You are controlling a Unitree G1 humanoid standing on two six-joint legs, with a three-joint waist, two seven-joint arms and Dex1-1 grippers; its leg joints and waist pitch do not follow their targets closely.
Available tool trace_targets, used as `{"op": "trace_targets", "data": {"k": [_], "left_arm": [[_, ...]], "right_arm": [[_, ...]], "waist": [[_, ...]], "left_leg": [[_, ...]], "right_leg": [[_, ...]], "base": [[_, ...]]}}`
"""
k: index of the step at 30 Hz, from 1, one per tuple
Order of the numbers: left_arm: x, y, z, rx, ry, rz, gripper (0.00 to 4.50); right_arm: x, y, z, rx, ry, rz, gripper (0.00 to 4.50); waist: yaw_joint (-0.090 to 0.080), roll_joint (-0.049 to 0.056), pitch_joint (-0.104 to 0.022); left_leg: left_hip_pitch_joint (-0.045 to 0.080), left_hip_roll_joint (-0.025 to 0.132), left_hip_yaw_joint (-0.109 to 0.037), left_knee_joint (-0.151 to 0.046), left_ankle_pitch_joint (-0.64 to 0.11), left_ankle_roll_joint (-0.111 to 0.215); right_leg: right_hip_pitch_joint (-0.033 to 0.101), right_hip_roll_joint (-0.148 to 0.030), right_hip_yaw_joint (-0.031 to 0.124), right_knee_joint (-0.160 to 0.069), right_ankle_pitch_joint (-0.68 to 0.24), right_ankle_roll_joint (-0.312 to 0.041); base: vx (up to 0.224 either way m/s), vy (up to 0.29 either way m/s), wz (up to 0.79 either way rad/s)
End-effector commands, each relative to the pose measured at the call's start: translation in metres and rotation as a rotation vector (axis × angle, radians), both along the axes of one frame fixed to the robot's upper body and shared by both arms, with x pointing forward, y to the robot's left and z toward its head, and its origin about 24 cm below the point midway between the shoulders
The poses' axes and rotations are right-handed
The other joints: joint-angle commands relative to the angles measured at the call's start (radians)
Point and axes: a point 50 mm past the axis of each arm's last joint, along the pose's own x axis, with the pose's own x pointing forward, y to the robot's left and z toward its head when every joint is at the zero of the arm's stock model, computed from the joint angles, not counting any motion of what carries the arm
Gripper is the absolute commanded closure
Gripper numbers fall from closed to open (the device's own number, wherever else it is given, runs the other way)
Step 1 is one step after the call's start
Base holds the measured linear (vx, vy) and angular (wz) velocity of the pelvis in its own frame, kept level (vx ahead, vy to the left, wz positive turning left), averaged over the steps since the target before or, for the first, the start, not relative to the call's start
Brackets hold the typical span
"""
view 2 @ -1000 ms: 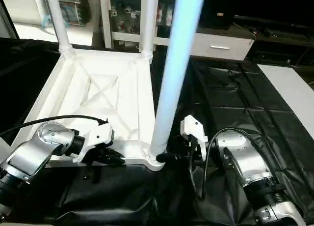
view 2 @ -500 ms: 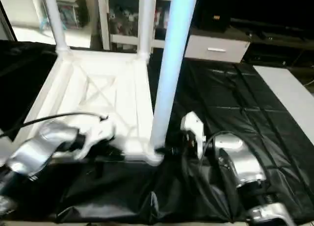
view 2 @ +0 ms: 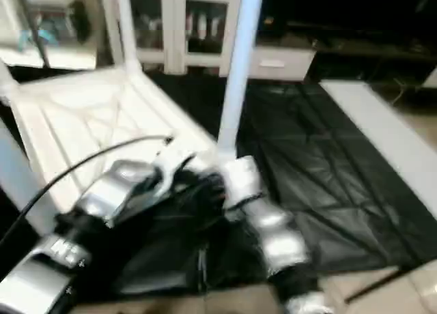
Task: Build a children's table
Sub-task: Rotate leg to tighten
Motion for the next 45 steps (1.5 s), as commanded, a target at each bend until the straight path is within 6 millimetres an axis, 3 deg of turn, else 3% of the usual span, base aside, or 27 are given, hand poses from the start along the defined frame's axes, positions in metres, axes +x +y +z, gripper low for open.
{"op": "trace_targets", "data": {"k": [1, 2, 4, 5, 6, 8, 12, 13, 15, 18, 21, 22, 25, 26, 27, 28, 32, 37, 45], "left_arm": [[0.004, 0.004, 0.008, 0.005, -0.042, -0.013, 4.5], [0.004, 0.006, 0.007, 0.012, -0.042, -0.015, 4.5], [0.003, 0.01, 0.005, 0.022, -0.04, -0.019, 4.5], [0.002, 0.012, 0.004, 0.032, -0.047, -0.042, 4.5], [0.001, 0.014, 0.004, 0.039, -0.053, -0.059, 4.5], [-0.001, 0.019, 0.002, 0.049, -0.044, -0.058, 4.5], [-0.006, 0.031, -0.001, 0.064, -0.036, -0.084, 4.5], [-0.008, 0.036, -0.001, 0.067, -0.028, -0.098, 4.5], [-0.01, 0.039, -0.002, 0.068, -0.023, -0.108, 4.5], [-0.024, 0.048, -0.002, 0.041, 0.005, -0.263, 4.5], [-0.035, 0.051, -0.002, 0.024, 0.038, -0.378, 4.5], [-0.041, 0.052, -0.001, 0.018, 0.065, -0.432, 4.5], [-0.05, 0.054, 0.0, 0.015, 0.099, -0.513, 4.5], [-0.051, 0.053, 0.001, 0.013, 0.1, -0.524, 4.5], [-0.053, 0.052, 0.002, 0.002, 0.105, -0.543, 4.5], [-0.056, 0.05, 0.004, -0.017, 0.121, -0.573, 4.5], [-0.061, 0.048, 0.005, -0.03, 0.136, -0.609, 4.5], [-0.067, 0.045, 0.005, -0.036, 0.154, -0.645, 4.5], [-0.065, 0.047, 0.005, -0.017, 0.148, -0.631, 4.5]], "right_arm": [[0.005, -0.006, 0.012, 0.022, -0.058, 0.016, 2.98], [0.005, -0.008, 0.015, 0.033, -0.075, 0.023, 2.98], [0.005, -0.01, 0.021, 0.065, -0.099, 0.021, 2.98], [0.004, -0.012, 0.027, 0.113, -0.109, 0.034, 2.98], [0.002, -0.015, 0.033, 0.141, -0.123, 0.053, 2.82], [-0.001, -0.02, 0.039, 0.155, -0.144, 0.071, 2.71], [-0.011, -0.039, 0.051, 0.172, -0.166, 0.148, 2.32], [-0.016, -0.049, 0.055, 0.169, -0.165, 0.196, 2.32], [-0.02, -0.054, 0.058, 0.166, -0.163, 0.228, 2.1], [-0.03, -0.085, 0.062, 0.064, -0.132, 0.338, 1.92], [-0.035, -0.101, 0.063, 0.009, -0.093, 0.402, 1.63], [-0.035, -0.108, 0.064, -0.017, -0.075, 0.434, 1.56], [-0.034, -0.118, 0.066, -0.04, -0.052, 0.471, 1.33], [-0.033, -0.119, 0.067, -0.037, -0.051, 0.472, 1.33], [-0.031, -0.119, 0.069, -0.028, -0.048, 0.486, 1.2], [-0.03, -0.119, 0.07, -0.017, -0.04, 0.512, 1.1], [-0.028, -0.118, 0.07, -0.018, -0.026, 0.553, 0.87], [-0.021, -0.106, 0.06, -0.101, -0.046, 0.588, 0.33], [-0.018, -0.091, 0.053, -0.099, -0.039, 0.671, 0.33]], "waist": [[0.024, -0.001, -0.077], [0.024, 0.004, -0.075], [0.026, 0.01, -0.073], [0.028, 0.006, -0.074], [0.03, 0.007, -0.073], [0.031, 0.005, -0.072], [0.033, 0.011, -0.065], [0.032, 0.007, -0.064], [0.034, 0.007, -0.066], [0.033, 0.006, -0.066], [0.034, 0.005, -0.065], [0.033, -0.003, -0.064], [0.039, 0.001, -0.066], [0.039, -0.007, -0.066], [0.041, -0.003, -0.066], [0.043, -0.009, -0.067], [0.053, -0.006, -0.068], [0.055, -0.015, -0.068], [0.055, -0.014, -0.069]], "left_leg": [[-0.004, 0.03, 0.005, -0.057, -0.08, 0.011], [-0.01, 0.032, 0.011, -0.062, -0.055, 0.024], [-0.016, 0.034, 0.014, -0.068, -0.092, 0.018], [-0.005, 0.036, 0.016, -0.068, -0.129, 0.02], [-0.003, 0.036, 0.017, -0.068, -0.137, 0.023], [-0.002, 0.038, 0.018, -0.071, -0.15, 0.034], [0.005, 0.041, 0.018, -0.077, -0.211, 0.022], [0.003, 0.04, 0.018, -0.078, -0.223, 0.019], [0.005, 0.043, 0.017, -0.079, -0.222, 0.022], [0.002, 0.042, 0.018, -0.078, -0.206, 0.03], [0.007, 0.042, 0.023, -0.075, -0.22, 0.035], [0.007, 0.042, 0.025, -0.075, -0.225, 0.038], [0.013, 0.046, 0.027, -0.073, -0.214, 0.041], [0.016, 0.046, 0.03, -0.072, -0.211, 0.044], [0.017, 0.046, 0.031, -0.071, -0.198, 0.046], [0.018, 0.046, 0.033, -0.07, -0.2, 0.048], [0.021, 0.048, 0.035, -0.068, -0.183, 0.048], [0.016, 0.045, 0.034, -0.068, -0.192, 0.029], [0.014, 0.044, 0.033, -0.068, -0.19, 0.028]], "right_leg": [[0.047, -0.065, 0.071, -0.105, -0.32, -0.1], [0.052, -0.053, 0.066, -0.089, -0.184, -0.146], [0.057, -0.044, 0.064, -0.085, -0.132, -0.17], [0.055, -0.044, 0.066, -0.089, -0.135, -0.179], [0.056, -0.043, 0.067, -0.089, -0.135, -0.18], [0.057, -0.043, 0.068, -0.09, -0.136, -0.177], [0.051, -0.043, 0.07, -0.102, -0.244, -0.151], [0.052, -0.043, 0.071, -0.106, -0.276, -0.138], [0.053, -0.042, 0.072, -0.107, -0.265, -0.137], [0.056, -0.04, 0.071, -0.104, -0.23, -0.147], [0.049, -0.041, 0.074, -0.107, -0.273, -0.152], [0.047, -0.041, 0.073, -0.109, -0.292, -0.15], [0.042, -0.043, 0.076, -0.106, -0.279, -0.164], [0.04, -0.041, 0.077, -0.105, -0.266, -0.171], [0.039, -0.039, 0.079, -0.099, -0.234, -0.186], [0.039, -0.039, 0.079, -0.099, -0.229, -0.19], [0.037, -0.038, 0.081, -0.091, -0.192, -0.207], [0.04, -0.043, 0.081, -0.093, -0.24, -0.185], [0.041, -0.04, 0.081, -0.092, -0.23, -0.174]], "base": [[0.026, -0.058, 0.02], [0.0, 0.0, 0.0], [0.0, 0.0, 0.0], [0.0, 0.0, 0.0], [0.0, 0.0, 0.0], [0.0, 0.0, 0.0], [0.0, 0.0, 0.0], [0.0, 0.0, 0.0], [0.0, 0.0, 0.0], [0.0, 0.0, 0.0], [0.0, 0.0, 0.0], [0.0, 0.0, 0.0], [0.0, 0.0, 0.0], [0.0, 0.0, 0.0], [0.0, 0.0, 0.0], [0.0, 0.0, 0.0], [0.0, 0.0, 0.0], [0.0, 0.0, 0.0], [0.0, 0.0, 0.0]]}}
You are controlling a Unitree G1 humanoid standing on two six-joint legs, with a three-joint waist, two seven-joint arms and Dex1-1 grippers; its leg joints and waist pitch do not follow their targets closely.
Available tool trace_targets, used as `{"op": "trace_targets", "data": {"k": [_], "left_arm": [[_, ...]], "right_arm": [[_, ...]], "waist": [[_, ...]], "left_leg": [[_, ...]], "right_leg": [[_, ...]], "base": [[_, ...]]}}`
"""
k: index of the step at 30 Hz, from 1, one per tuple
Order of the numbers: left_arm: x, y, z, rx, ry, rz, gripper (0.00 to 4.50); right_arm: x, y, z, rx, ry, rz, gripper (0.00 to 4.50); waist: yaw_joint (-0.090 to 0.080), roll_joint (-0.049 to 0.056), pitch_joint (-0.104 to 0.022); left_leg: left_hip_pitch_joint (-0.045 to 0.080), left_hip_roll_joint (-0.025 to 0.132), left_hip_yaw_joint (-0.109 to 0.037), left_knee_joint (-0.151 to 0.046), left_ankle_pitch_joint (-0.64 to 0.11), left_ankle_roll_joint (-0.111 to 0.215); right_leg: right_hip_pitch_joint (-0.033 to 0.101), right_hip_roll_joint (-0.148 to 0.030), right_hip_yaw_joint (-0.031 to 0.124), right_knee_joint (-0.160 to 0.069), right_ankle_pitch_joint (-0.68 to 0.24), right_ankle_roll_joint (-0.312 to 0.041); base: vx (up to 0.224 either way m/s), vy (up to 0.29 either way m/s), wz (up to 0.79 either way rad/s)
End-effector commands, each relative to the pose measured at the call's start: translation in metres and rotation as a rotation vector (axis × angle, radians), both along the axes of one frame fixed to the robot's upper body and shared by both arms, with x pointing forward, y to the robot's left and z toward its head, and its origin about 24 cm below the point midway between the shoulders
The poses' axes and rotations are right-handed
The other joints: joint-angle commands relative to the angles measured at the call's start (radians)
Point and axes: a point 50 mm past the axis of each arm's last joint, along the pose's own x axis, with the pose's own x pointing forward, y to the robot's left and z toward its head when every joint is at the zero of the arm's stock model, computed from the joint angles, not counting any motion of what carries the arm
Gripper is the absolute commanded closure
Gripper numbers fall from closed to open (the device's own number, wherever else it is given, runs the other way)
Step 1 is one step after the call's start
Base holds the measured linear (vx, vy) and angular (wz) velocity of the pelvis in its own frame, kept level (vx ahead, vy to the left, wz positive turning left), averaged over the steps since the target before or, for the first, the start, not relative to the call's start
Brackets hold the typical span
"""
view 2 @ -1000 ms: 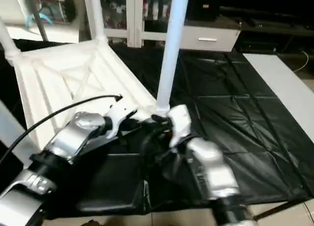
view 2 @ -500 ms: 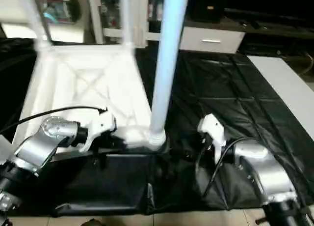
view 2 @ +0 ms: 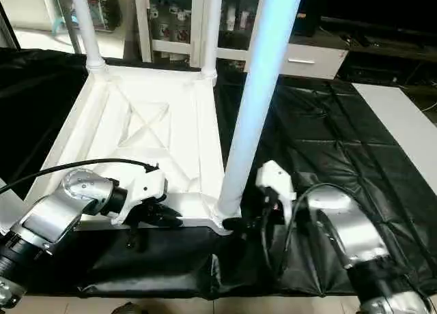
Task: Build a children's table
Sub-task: Rotate leg to tighten
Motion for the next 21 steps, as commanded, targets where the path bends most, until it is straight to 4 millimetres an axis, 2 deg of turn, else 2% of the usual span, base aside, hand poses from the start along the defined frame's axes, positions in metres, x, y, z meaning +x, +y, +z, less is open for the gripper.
{"op": "trace_targets", "data": {"k": [1, 4, 21], "left_arm": [[-0.0045, -0.0093, 0.0001, -0.014, 0.016, -0.057, 4.5], [-0.0041, -0.0083, 0.0002, -0.01, 0.015, -0.053, 4.5], [-0.0033, -0.0048, -0.0011, 0.008, 0.022, -0.046, 4.5]], "right_arm": [[0.0045, 0.0028, 0.001, -0.004, -0.012, 0.019, 0.33], [0.0051, 0.0064, -0.0004, 0.0, -0.011, 0.041, 0.33], [0.0052, 0.0075, -0.0053, -0.003, 0.008, 0.089, 1.57]], "waist": [[-0.006, -0.002, -0.063], [-0.006, 0.0, -0.064], [-0.005, 0.001, -0.065]], "left_leg": [[0.012, 0.028, -0.001, -0.065, -0.22, 0.022], [0.014, 0.029, -0.001, -0.064, -0.22, 0.021], [0.014, 0.028, -0.001, -0.064, -0.225, 0.018]], "right_leg": [[0.045, -0.057, 0.052, -0.073, -0.24, -0.171], [0.045, -0.055, 0.052, -0.07, -0.219, -0.178], [0.048, -0.054, 0.052, -0.067, -0.194, -0.194]], "base": [[0.0, 0.0, 0.0], [0.0, 0.0, 0.0], [0.0, 0.0, 0.0]]}}
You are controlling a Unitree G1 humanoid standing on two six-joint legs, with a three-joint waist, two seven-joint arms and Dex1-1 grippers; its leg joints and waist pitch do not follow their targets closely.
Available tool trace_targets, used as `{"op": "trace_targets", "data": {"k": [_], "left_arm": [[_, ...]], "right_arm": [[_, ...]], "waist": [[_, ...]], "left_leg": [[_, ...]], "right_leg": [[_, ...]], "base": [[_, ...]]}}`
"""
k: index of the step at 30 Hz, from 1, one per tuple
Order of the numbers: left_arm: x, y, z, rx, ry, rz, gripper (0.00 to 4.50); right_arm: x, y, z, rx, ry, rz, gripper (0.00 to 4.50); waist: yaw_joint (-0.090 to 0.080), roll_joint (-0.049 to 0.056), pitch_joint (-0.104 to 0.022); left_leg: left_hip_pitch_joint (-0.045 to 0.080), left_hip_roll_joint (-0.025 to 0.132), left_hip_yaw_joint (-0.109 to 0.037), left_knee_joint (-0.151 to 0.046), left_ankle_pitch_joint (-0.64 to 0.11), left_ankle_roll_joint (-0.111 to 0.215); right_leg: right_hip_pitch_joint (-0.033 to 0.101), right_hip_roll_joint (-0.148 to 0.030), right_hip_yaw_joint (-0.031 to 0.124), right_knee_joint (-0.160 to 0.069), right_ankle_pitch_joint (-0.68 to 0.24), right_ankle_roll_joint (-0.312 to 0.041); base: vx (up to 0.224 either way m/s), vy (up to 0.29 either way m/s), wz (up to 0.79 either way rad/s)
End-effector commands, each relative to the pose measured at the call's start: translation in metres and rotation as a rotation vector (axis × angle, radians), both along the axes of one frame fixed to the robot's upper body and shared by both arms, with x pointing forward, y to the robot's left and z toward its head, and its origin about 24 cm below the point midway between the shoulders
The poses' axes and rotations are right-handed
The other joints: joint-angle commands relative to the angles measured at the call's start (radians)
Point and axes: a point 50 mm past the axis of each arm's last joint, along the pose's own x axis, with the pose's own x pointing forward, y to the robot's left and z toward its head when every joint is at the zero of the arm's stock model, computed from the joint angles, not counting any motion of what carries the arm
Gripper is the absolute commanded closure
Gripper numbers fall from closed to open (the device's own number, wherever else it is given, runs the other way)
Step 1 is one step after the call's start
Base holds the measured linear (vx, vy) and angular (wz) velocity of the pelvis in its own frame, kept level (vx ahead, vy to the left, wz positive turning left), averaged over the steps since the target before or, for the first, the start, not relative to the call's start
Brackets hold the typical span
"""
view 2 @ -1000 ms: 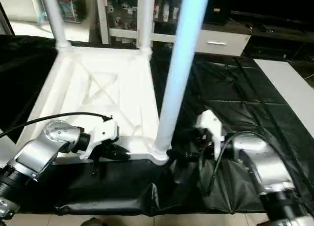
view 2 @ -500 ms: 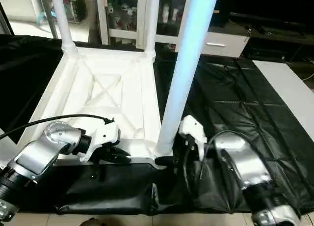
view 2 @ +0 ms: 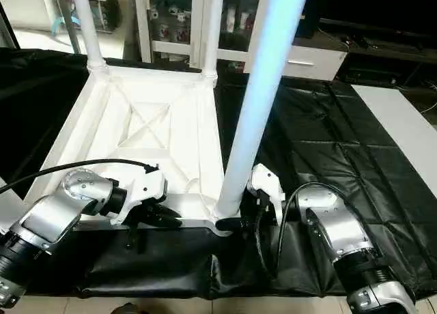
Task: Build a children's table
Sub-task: Rotate leg to tighten
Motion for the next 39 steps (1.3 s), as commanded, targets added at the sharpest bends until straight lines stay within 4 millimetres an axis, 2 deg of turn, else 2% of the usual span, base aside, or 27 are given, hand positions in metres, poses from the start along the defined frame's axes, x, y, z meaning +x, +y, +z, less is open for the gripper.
{"op": "trace_targets", "data": {"k": [1, 4, 12, 14, 17, 19, 20, 21, 22, 23, 25, 26, 27, 28, 29, 31, 32, 33, 35, 39], "left_arm": [[-0.003, -0.007, -0.001, -0.001, 0.022, -0.044, 4.5], [-0.003, -0.006, -0.001, 0.001, 0.025, -0.044, 4.5], [-0.004, -0.005, -0.003, 0.008, 0.039, -0.044, 4.5], [-0.003, -0.005, -0.004, 0.013, 0.04, -0.031, 4.5], [0.007, -0.009, -0.007, 0.014, 0.017, 0.069, 4.5], [0.019, -0.016, -0.008, 0.009, -0.016, 0.186, 4.5], [0.024, -0.019, -0.008, 0.005, -0.032, 0.232, 4.5], [0.024, -0.019, -0.008, 0.005, -0.032, 0.232, 4.5], [0.036, -0.031, -0.006, -0.023, -0.057, 0.343, 4.5], [0.04, -0.035, -0.004, -0.036, -0.063, 0.391, 4.5], [0.048, -0.044, -0.003, -0.04, -0.084, 0.479, 4.5], [0.056, -0.053, -0.001, -0.023, -0.128, 0.539, 4.5], [0.056, -0.053, -0.001, -0.023, -0.128, 0.539, 4.5], [0.059, -0.058, -0.001, -0.017, -0.156, 0.564, 4.5], [0.06, -0.06, -0.001, -0.019, -0.167, 0.575, 4.5], [0.064, -0.066, 0.0, -0.026, -0.202, 0.6, 4.5], [0.064, -0.066, 0.0, -0.026, -0.202, 0.6, 4.5], [0.067, -0.07, 0.001, -0.024, -0.215, 0.614, 4.5], [0.067, -0.068, 0.0, -0.013, -0.219, 0.618, 4.5], [0.068, -0.057, -0.003, 0.006, -0.222, 0.625, 4.5]], "right_arm": [[0.0, -0.001, 0.002, -0.005, -0.009, 0.026, 1.68], [0.0, -0.001, 0.001, -0.006, -0.007, 0.035, 1.82], [-0.002, 0.0, -0.002, -0.012, 0.001, 0.052, 1.86], [0.0, 0.002, -0.006, -0.015, -0.002, 0.01, 1.86], [0.015, 0.003, -0.017, -0.044, -0.021, -0.234, 1.86], [0.023, 0.004, -0.028, -0.055, 0.011, -0.429, 1.87], [0.025, 0.006, -0.031, -0.038, 0.035, -0.502, 1.87], [0.025, 0.006, -0.031, -0.038, 0.035, -0.502, 1.87], [0.03, 0.014, -0.036, 0.01, 0.075, -0.658, 1.87], [0.032, 0.018, -0.038, 0.025, 0.086, -0.717, 1.87], [0.035, 0.027, -0.041, 0.031, 0.076, -0.831, 1.87], [0.038, 0.039, -0.044, 0.036, 0.064, -0.94, 1.87], [0.038, 0.039, -0.044, 0.036, 0.064, -0.94, 1.87], [0.039, 0.047, -0.045, 0.031, 0.061, -0.983, 1.87], [0.039, 0.051, -0.046, 0.026, 0.058, -0.988, 1.88], [0.039, 0.068, -0.045, -0.005, 0.014, -0.93, 1.88], [0.039, 0.068, -0.045, -0.005, 0.014, -0.93, 1.88], [0.04, 0.076, -0.042, -0.002, -0.016, -0.899, 1.88], [0.043, 0.075, -0.037, 0.046, -0.012, -0.918, 1.88], [0.043, 0.068, -0.02, 0.208, -0.024, -0.859, 1.88]], "waist": [[-0.005, 0.004, -0.064], [-0.004, 0.004, -0.064], [-0.005, 0.006, -0.064], [-0.006, 0.006, -0.064], [-0.013, 0.009, -0.058], [-0.028, 0.007, -0.047], [-0.034, 0.007, -0.047], [-0.039, 0.007, -0.046], [-0.048, 0.008, -0.049], [-0.051, 0.011, -0.05], [-0.061, 0.013, -0.052], [-0.065, 0.021, -0.055], [-0.068, 0.019, -0.053], [-0.071, 0.019, -0.052], [-0.072, 0.025, -0.052], [-0.075, 0.025, -0.05], [-0.072, 0.024, -0.047], [-0.073, 0.023, -0.046], [-0.074, 0.027, -0.045], [-0.072, 0.027, -0.043]], "left_leg": [[0.014, 0.028, -0.001, -0.065, -0.224, 0.018], [0.014, 0.028, 0.0, -0.064, -0.218, 0.02], [0.014, 0.028, -0.001, -0.064, -0.227, 0.018], [0.014, 0.027, -0.001, -0.064, -0.23, 0.016], [0.013, 0.025, -0.003, -0.07, -0.271, -0.001], [0.026, 0.022, -0.011, -0.075, -0.403, -0.04], [0.034, 0.021, -0.017, -0.073, -0.447, -0.05], [0.037, 0.021, -0.019, -0.072, -0.464, -0.052], [0.035, 0.02, -0.025, -0.071, -0.486, -0.054], [0.031, 0.022, -0.029, -0.073, -0.484, -0.058], [0.033, 0.02, -0.034, -0.072, -0.505, -0.062], [0.031, 0.019, -0.036, -0.074, -0.505, -0.057], [0.034, 0.019, -0.034, -0.074, -0.509, -0.054], [0.038, 0.019, -0.037, -0.073, -0.526, -0.051], [0.041, 0.021, -0.037, -0.076, -0.533, -0.045], [0.039, 0.02, -0.038, -0.079, -0.552, -0.044], [0.05, 0.019, -0.034, -0.076, -0.567, -0.038], [0.052, 0.018, -0.033, -0.075, -0.569, -0.035], [0.05, 0.018, -0.034, -0.077, -0.562, -0.025], [0.053, 0.018, -0.032, -0.074, -0.565, -0.016]], "right_leg": [[0.047, -0.054, 0.052, -0.068, -0.195, -0.193], [0.048, -0.054, 0.052, -0.066, -0.186, -0.196], [0.048, -0.054, 0.052, -0.066, -0.185, -0.2], [0.048, -0.054, 0.052, -0.067, -0.19, -0.199], [0.045, -0.053, 0.051, -0.075, -0.256, -0.185], [0.037, -0.057, 0.042, -0.1, -0.476, -0.129], [0.034, -0.061, 0.037, -0.111, -0.562, -0.097], [0.032, -0.062, 0.033, -0.119, -0.593, -0.085], [0.036, -0.063, 0.026, -0.127, -0.621, -0.064], [0.04, -0.063, 0.025, -0.123, -0.612, -0.063], [0.037, -0.064, 0.012, -0.133, -0.611, -0.052], [0.04, -0.065, 0.011, -0.134, -0.593, -0.054], [0.035, -0.063, 0.01, -0.14, -0.59, -0.054], [0.036, -0.063, 0.005, -0.144, -0.587, -0.052], [0.036, -0.065, 0.003, -0.147, -0.571, -0.055], [0.037, -0.061, 0.0, -0.147, -0.554, -0.052], [0.029, -0.062, 0.0, -0.155, -0.566, -0.049], [0.028, -0.063, -0.001, -0.157, -0.572, -0.049], [0.034, -0.066, -0.006, -0.162, -0.583, -0.041], [0.032, -0.072, -0.011, -0.169, -0.603, -0.027]], "base": [[0.0, 0.0, 0.0], [0.0, 0.0, 0.0], [0.0, 0.0, 0.0], [0.0, 0.0, 0.0], [0.0, 0.0, 0.0], [0.0, 0.0, 0.0], [-0.06, 0.009, -0.05], [-0.063, 0.018, -0.07], [-0.063, 0.018, -0.07], [-0.055, 0.026, -0.12], [-0.054, 0.033, -0.12], [0.0, 0.0, 0.0], [0.0, 0.0, 0.0], [0.0, 0.0, 0.0], [0.0, 0.0, 0.0], [0.0, 0.0, 0.0], [0.0, 0.0, 0.0], [0.0, 0.0, 0.0], [0.0, 0.0, 0.0], [0.0, 0.0, 0.0]]}}
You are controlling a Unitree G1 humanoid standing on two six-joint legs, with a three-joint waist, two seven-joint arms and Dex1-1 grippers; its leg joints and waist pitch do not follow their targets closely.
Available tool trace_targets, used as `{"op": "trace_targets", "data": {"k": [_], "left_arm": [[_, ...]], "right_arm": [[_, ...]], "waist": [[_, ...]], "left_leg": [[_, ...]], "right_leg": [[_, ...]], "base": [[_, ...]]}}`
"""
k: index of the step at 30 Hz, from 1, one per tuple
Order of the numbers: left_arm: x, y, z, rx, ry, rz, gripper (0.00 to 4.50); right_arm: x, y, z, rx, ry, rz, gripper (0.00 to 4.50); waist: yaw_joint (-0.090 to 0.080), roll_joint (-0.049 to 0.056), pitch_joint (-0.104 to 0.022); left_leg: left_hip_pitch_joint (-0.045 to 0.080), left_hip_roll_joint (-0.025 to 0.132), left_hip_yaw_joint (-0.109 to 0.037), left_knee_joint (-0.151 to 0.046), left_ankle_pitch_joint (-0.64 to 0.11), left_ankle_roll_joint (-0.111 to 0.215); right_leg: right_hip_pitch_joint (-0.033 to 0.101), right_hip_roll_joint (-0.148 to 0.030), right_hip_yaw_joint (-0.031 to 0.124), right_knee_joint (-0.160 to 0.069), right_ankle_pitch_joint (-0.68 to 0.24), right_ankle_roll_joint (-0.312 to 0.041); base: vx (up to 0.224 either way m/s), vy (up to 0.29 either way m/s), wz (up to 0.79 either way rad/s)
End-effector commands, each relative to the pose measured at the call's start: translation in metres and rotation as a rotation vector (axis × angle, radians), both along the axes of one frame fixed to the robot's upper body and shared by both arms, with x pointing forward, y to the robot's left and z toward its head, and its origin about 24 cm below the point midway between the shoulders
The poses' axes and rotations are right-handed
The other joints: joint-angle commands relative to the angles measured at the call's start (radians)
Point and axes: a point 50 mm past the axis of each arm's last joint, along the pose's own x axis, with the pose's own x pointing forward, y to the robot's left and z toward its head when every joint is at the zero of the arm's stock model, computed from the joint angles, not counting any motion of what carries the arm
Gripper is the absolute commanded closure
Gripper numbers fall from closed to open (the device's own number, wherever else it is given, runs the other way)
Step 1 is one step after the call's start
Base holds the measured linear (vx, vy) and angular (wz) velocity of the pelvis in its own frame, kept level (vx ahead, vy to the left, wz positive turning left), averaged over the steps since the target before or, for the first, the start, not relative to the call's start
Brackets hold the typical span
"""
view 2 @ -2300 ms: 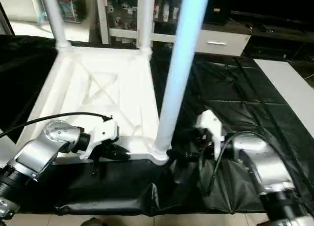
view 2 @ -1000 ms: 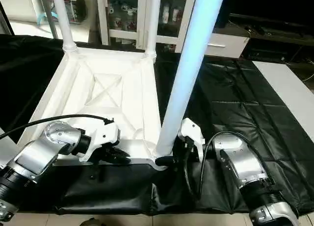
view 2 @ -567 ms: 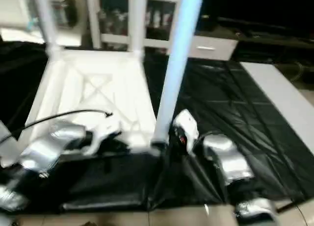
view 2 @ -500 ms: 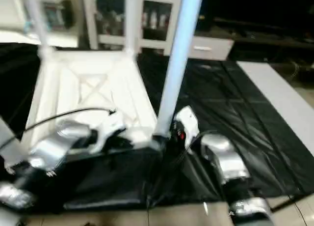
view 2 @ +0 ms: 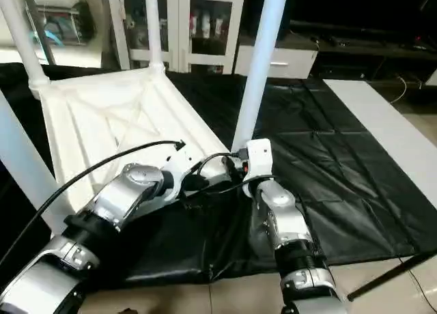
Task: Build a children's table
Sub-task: Rotate leg to tighten
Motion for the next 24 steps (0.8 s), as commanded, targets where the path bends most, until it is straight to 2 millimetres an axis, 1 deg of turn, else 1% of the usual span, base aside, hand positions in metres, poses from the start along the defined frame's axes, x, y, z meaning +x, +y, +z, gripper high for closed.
{"op": "trace_targets", "data": {"k": [1, 2, 3, 4, 5, 6, 7, 8, 9, 10, 11, 12, 13, 14, 15, 16, 17, 18, 19, 20, 21, 22, 23, 24], "left_arm": [[0.014, 0.008, 0.014, 0.031, -0.122, 0.094, 4.5], [0.014, 0.011, 0.014, 0.032, -0.121, 0.091, 4.5], [0.014, 0.013, 0.013, 0.036, -0.121, 0.08, 4.5], [0.01, 0.019, 0.011, 0.044, -0.107, 0.041, 4.5], [0.007, 0.022, 0.01, 0.057, -0.11, 0.003, 4.5], [0.005, 0.024, 0.009, 0.065, -0.112, -0.023, 4.5], [0.004, 0.025, 0.009, 0.071, -0.115, -0.037, 4.5], [0.001, 0.028, 0.008, 0.089, -0.096, -0.06, 4.5], [-0.008, 0.034, 0.006, 0.094, -0.061, -0.134, 4.5], [-0.014, 0.038, 0.006, 0.086, -0.029, -0.158, 4.5], [-0.018, 0.04, 0.007, 0.08, -0.02, -0.193, 4.5], [-0.022, 0.043, 0.008, 0.07, -0.003, -0.232, 4.5], [-0.025, 0.045, 0.009, 0.065, 0.007, -0.26, 4.5], [-0.027, 0.046, 0.009, 0.063, 0.013, -0.276, 4.5], [-0.032, 0.049, 0.01, 0.058, 0.014, -0.33, 4.5], [-0.037, 0.052, 0.01, 0.04, 0.053, -0.36, 4.5], [-0.038, 0.053, 0.01, 0.037, 0.063, -0.363, 4.5], [-0.04, 0.056, 0.01, 0.039, 0.074, -0.38, 4.5], [-0.042, 0.058, 0.01, 0.039, 0.081, -0.402, 4.5], [-0.044, 0.06, 0.009, 0.036, 0.091, -0.408, 4.5], [-0.045, 0.062, 0.01, 0.035, 0.096, -0.417, 4.5], [-0.049, 0.064, 0.01, 0.03, 0.108, -0.434, 4.5], [-0.049, 0.064, 0.01, 0.03, 0.108, -0.434, 4.5], [-0.05, 0.065, 0.011, 0.027, 0.115, -0.444, 4.5]], "right_arm": [[-0.007, 0.028, 0.01, 0.083, -0.058, 0.2, 1.32], [-0.008, 0.026, 0.013, 0.089, -0.074, 0.211, 1.32], [-0.008, 0.024, 0.016, 0.066, -0.097, 0.235, 1.18], [-0.012, 0.019, 0.022, 0.07, -0.121, 0.298, 1.16], [-0.013, 0.014, 0.025, 0.074, -0.127, 0.313, 1.09], [-0.013, 0.011, 0.027, 0.08, -0.129, 0.318, 0.96], [-0.014, 0.009, 0.027, 0.081, -0.131, 0.318, 0.84], [-0.015, 0.006, 0.028, 0.069, -0.132, 0.356, 0.77], [-0.021, -0.004, 0.03, 0.052, -0.13, 0.449, 0.77], [-0.025, -0.01, 0.031, 0.057, -0.122, 0.509, 0.61], [-0.028, -0.016, 0.033, 0.052, -0.119, 0.551, 0.61], [-0.03, -0.022, 0.034, 0.04, -0.115, 0.587, 0.51], [-0.031, -0.026, 0.036, 0.029, -0.112, 0.611, 0.34], [-0.032, -0.029, 0.036, 0.02, -0.108, 0.627, 0.34], [-0.034, -0.034, 0.037, -0.005, -0.096, 0.664, 0.27], [-0.036, -0.039, 0.039, -0.03, -0.082, 0.693, 0.18], [-0.037, -0.041, 0.039, -0.034, -0.078, 0.7, 0.18], [-0.04, -0.044, 0.04, -0.049, -0.067, 0.731, 0.08], [-0.042, -0.047, 0.041, -0.067, -0.059, 0.763, 0.08], [-0.045, -0.051, 0.042, -0.079, -0.047, 0.795, 0.08], [-0.048, -0.055, 0.043, -0.094, -0.032, 0.827, 0.08], [-0.053, -0.06, 0.044, -0.12, -0.017, 0.879, 0.08], [-0.053, -0.06, 0.044, -0.12, -0.017, 0.879, 0.08], [-0.053, -0.063, 0.045, -0.13, -0.014, 0.889, 0.08]], "waist": [[-0.007, -0.004, -0.047], [-0.007, -0.005, -0.048], [-0.005, -0.008, -0.05], [0.003, -0.008, -0.053], [0.002, -0.007, -0.053], [-0.002, -0.009, -0.054], [-0.014, -0.004, -0.056], [-0.018, 0.0, -0.057], [-0.022, 0.001, -0.057], [-0.016, 0.0, -0.056], [-0.011, -0.004, -0.055], [-0.007, -0.005, -0.055], [-0.001, -0.004, -0.054], [-0.001, -0.01, -0.055], [0.001, -0.009, -0.056], [0.008, -0.017, -0.061], [0.015, -0.022, -0.06], [0.018, -0.026, -0.06], [0.027, -0.024, -0.064], [0.035, -0.029, -0.066], [0.038, -0.029, -0.067], [0.043, -0.034, -0.07], [0.047, -0.035, -0.069], [0.048, -0.036, -0.068]], "left_leg": [[0.041, 0.021, -0.015, -0.073, -0.553, -0.016], [0.038, 0.021, -0.015, -0.074, -0.541, -0.014], [0.027, 0.022, -0.014, -0.078, -0.51, -0.01], [0.025, 0.023, -0.01, -0.079, -0.48, -0.002], [0.015, 0.025, -0.011, -0.084, -0.461, 0.006], [0.0, 0.026, -0.013, -0.088, -0.444, 0.007], [-0.023, 0.03, -0.023, -0.099, -0.418, 0.001], [-0.026, 0.032, -0.024, -0.1, -0.411, -0.005], [-0.017, 0.035, -0.025, -0.099, -0.427, -0.014], [0.001, 0.038, -0.02, -0.094, -0.448, -0.011], [0.009, 0.037, -0.01, -0.089, -0.422, -0.002], [0.01, 0.037, -0.005, -0.089, -0.416, 0.006], [0.017, 0.036, 0.001, -0.087, -0.414, 0.013], [0.011, 0.036, 0.002, -0.087, -0.399, 0.011], [0.008, 0.035, 0.002, -0.088, -0.383, 0.011], [0.011, 0.036, 0.007, -0.083, -0.349, 0.013], [0.013, 0.034, 0.013, -0.079, -0.315, 0.022], [0.016, 0.035, 0.017, -0.077, -0.305, 0.027], [0.017, 0.033, 0.022, -0.073, -0.262, 0.036], [0.012, 0.032, 0.024, -0.068, -0.216, 0.047], [0.011, 0.032, 0.026, -0.067, -0.198, 0.054], [0.004, 0.031, 0.026, -0.064, -0.154, 0.067], [0.002, 0.03, 0.027, -0.063, -0.132, 0.076], [0.001, 0.03, 0.027, -0.063, -0.131, 0.077]], "right_leg": [[0.001, -0.062, 0.019, -0.113, -0.606, -0.031], [0.003, -0.063, 0.019, -0.112, -0.604, -0.032], [0.012, -0.065, 0.022, -0.106, -0.592, -0.03], [0.011, -0.067, 0.029, -0.103, -0.57, -0.031], [0.017, -0.068, 0.033, -0.096, -0.546, -0.032], [0.026, -0.066, 0.035, -0.089, -0.529, -0.029], [0.042, -0.063, 0.03, -0.075, -0.492, -0.03], [0.044, -0.063, 0.03, -0.073, -0.47, -0.036], [0.035, -0.063, 0.033, -0.07, -0.432, -0.06], [0.024, -0.066, 0.041, -0.072, -0.409, -0.091], [0.016, -0.066, 0.052, -0.065, -0.353, -0.13], [0.016, -0.062, 0.054, -0.062, -0.342, -0.14], [0.008, -0.061, 0.058, -0.062, -0.359, -0.149], [0.012, -0.06, 0.059, -0.057, -0.37, -0.15], [0.014, -0.06, 0.061, -0.056, -0.359, -0.151], [0.01, -0.057, 0.065, -0.049, -0.31, -0.163], [0.007, -0.055, 0.07, -0.039, -0.27, -0.178], [0.003, -0.053, 0.073, -0.039, -0.263, -0.183], [0.003, -0.051, 0.078, -0.03, -0.224, -0.193], [0.005, -0.046, 0.081, -0.019, -0.161, -0.206], [0.007, -0.045, 0.081, -0.014, -0.134, -0.213], [0.016, -0.046, 0.08, -0.005, -0.087, -0.22], [0.016, -0.046, 0.081, -0.003, -0.067, -0.225], [0.016, -0.047, 0.081, -0.003, -0.072, -0.226]], "base": [[0.0, 0.0, 0.0], [0.0, 0.0, 0.0], [0.0, 0.0, 0.0], [0.0, 0.0, 0.0], [0.0, 0.0, 0.0], [-0.006, 0.008, -0.24], [-0.006, 0.008, -0.24], [-0.003, 0.012, -0.31], [0.0, 0.0, 0.0], [0.0, 0.0, 0.0], [0.063, -0.008, 0.07], [0.07, -0.014, 0.1], [0.07, -0.014, 0.1], [0.061, -0.017, 0.04], [0.062, -0.019, 0.03], [0.062, -0.019, 0.03], [0.064, -0.034, 0.11], [0.069, -0.045, 0.13], [0.069, -0.045, 0.13], [0.065, -0.04, 0.09], [0.054, -0.029, 0.03], [0.054, -0.029, 0.03], [0.0, 0.0, 0.0], [0.0, 0.0, 0.0]]}}
